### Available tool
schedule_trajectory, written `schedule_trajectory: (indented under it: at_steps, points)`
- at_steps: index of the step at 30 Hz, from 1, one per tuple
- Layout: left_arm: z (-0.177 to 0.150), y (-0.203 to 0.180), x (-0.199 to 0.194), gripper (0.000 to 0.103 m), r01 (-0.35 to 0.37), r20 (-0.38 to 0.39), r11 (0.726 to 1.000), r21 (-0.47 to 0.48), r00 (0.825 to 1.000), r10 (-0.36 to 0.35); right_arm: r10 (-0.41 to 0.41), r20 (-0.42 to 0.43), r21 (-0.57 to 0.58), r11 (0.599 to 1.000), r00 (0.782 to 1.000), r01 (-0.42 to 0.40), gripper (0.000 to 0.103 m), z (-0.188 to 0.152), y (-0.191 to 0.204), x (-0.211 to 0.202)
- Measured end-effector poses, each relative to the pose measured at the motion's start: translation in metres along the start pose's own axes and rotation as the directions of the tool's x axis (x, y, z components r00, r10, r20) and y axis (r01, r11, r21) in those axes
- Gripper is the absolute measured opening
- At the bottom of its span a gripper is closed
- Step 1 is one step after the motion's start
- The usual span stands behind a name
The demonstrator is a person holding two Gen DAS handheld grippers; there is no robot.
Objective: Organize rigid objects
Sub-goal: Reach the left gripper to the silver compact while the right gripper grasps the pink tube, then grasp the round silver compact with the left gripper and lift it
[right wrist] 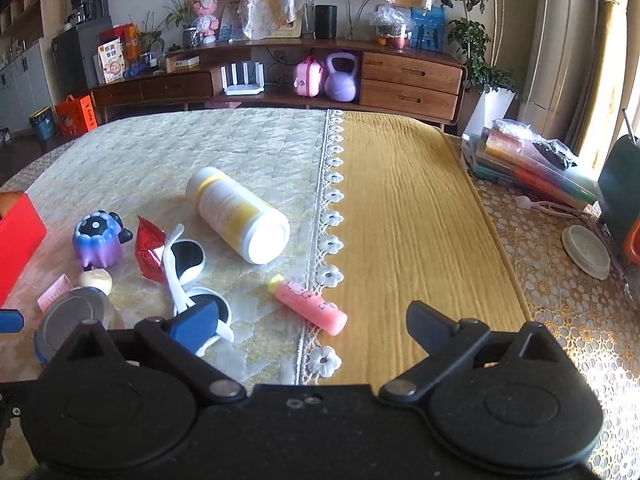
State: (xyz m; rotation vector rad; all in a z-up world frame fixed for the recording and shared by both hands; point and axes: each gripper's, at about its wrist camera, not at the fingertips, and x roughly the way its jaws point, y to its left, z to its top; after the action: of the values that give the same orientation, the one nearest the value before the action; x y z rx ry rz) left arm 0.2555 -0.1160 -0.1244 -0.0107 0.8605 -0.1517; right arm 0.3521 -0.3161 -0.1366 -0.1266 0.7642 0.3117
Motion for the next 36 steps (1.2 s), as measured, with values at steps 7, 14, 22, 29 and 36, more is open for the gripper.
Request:
schedule_trajectory:
  at_steps: [7, 14, 22, 29, 36]
  points:
    - [0.004, 0.007, 0.025, 0.083, 0.005, -0.032, 1.000, -0.029, 0.999, -0.006, 0.027, -0.053, -0.044, 0.999, 0.998, -0.029, 0.089, 0.012, -0.001, 0.029]
    - [0.007, 0.005, 0.031, 0.083, 0.013, -0.024, 1.000, -0.010, 1.000, -0.013, 0.062, -0.093, -0.064, 0.996, 0.994, -0.068, 0.069, 0.010, 0.002, 0.039]
    - [0.008, 0.003, 0.036, 0.083, 0.045, -0.018, 0.999, 0.013, 0.999, -0.044, 0.083, -0.099, -0.062, 0.994, 0.992, -0.089, 0.039, 0.007, 0.005, 0.030]
    - [0.008, 0.001, 0.035, 0.076, 0.049, -0.012, 0.998, 0.028, 0.999, -0.048, 0.069, -0.097, -0.055, 0.996, 0.993, -0.074, 0.015, 0.005, 0.010, 0.025]
    - [0.006, 0.003, 0.028, 0.076, 0.053, -0.010, 0.998, 0.023, 0.999, -0.053, 0.028, -0.088, -0.016, 0.999, 0.996, -0.029, 0.015, -0.001, 0.016, 0.015]
